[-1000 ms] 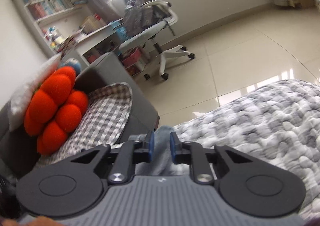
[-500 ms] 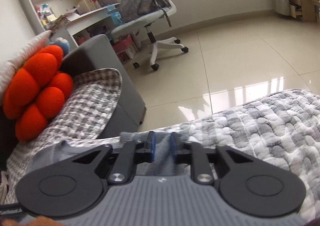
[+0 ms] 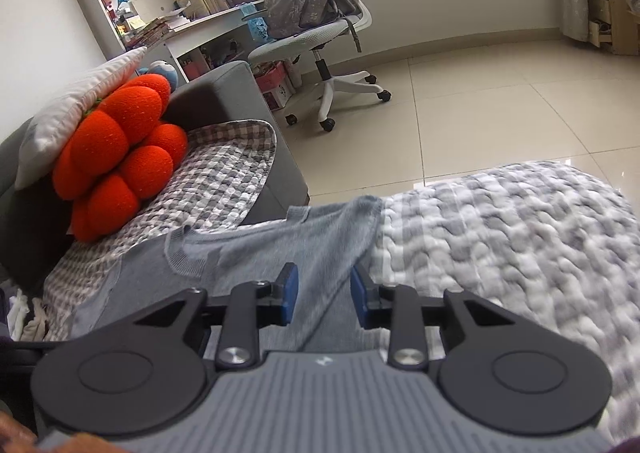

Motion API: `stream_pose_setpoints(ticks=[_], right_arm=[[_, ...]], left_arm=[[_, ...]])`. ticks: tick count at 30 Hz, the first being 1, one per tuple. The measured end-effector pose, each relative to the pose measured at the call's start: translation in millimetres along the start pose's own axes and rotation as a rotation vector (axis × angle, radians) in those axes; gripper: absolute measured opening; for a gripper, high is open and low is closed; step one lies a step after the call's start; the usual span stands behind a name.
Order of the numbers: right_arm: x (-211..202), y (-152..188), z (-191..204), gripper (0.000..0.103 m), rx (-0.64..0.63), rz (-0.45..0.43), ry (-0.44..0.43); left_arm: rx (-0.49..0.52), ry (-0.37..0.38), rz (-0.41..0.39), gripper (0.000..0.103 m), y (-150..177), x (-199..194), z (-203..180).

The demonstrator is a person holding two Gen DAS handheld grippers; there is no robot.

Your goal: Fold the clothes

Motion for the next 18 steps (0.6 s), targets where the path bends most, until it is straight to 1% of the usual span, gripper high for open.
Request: stream_pose_setpoints(ticks=[13,18], right_arm=[[-58.0,19.7,27.9,0.034,-0.021,-0.015,0.011],[-75.9,31.3,42.8,0.034,-0.041,-0.015,-0.003]], left_arm=[[0.063,0.015,0.030,0.035,46.2,-40.6,-15.6],[0.089,0.051,0.056,0.035,69.1,-53.1,-18.1]])
Point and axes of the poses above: each gripper's, at about its wrist camera, not at the fingertips, and x roughly the way its jaws point, z to its left, y to its underside, the point moved 1 cm from there along x, roughly the way its jaws point, and after that the axes turned 14 degrees about -x, right-handed, at the moved point
